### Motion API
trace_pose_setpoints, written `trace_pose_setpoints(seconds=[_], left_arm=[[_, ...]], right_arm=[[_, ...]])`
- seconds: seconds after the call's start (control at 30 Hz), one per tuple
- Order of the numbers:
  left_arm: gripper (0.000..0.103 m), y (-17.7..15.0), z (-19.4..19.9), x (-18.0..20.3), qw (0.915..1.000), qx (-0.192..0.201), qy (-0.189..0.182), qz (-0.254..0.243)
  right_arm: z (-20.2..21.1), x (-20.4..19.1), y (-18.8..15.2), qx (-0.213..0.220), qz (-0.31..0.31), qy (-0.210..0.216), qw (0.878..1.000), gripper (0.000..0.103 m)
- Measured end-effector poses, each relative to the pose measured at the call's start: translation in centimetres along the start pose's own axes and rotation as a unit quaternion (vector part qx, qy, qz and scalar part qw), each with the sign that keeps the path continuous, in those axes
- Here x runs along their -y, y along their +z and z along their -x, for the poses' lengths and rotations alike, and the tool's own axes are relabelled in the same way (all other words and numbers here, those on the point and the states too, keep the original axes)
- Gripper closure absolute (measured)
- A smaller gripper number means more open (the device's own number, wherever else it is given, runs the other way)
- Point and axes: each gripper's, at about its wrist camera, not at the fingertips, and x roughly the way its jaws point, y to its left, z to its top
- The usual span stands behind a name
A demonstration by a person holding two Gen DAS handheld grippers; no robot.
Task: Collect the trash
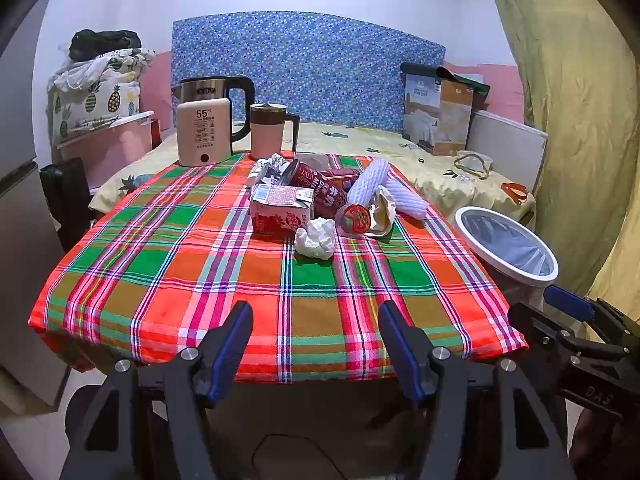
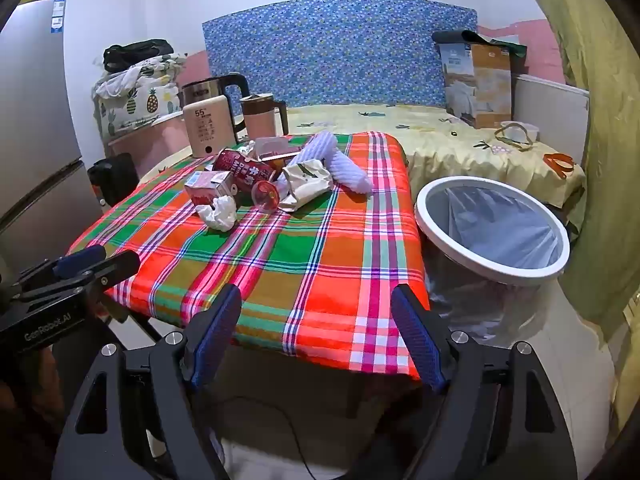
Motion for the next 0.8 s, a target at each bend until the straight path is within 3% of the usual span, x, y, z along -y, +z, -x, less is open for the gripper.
trace_pose_setpoints(seconds=[0.8], left_arm=[[0.038, -0.22, 0.14, 0.37, 1.0000, 0.001, 0.000, -0.002]], right_arm=[[0.38, -0.06, 0.12, 0.014, 0.004, -0.003, 1.000, 0.025]])
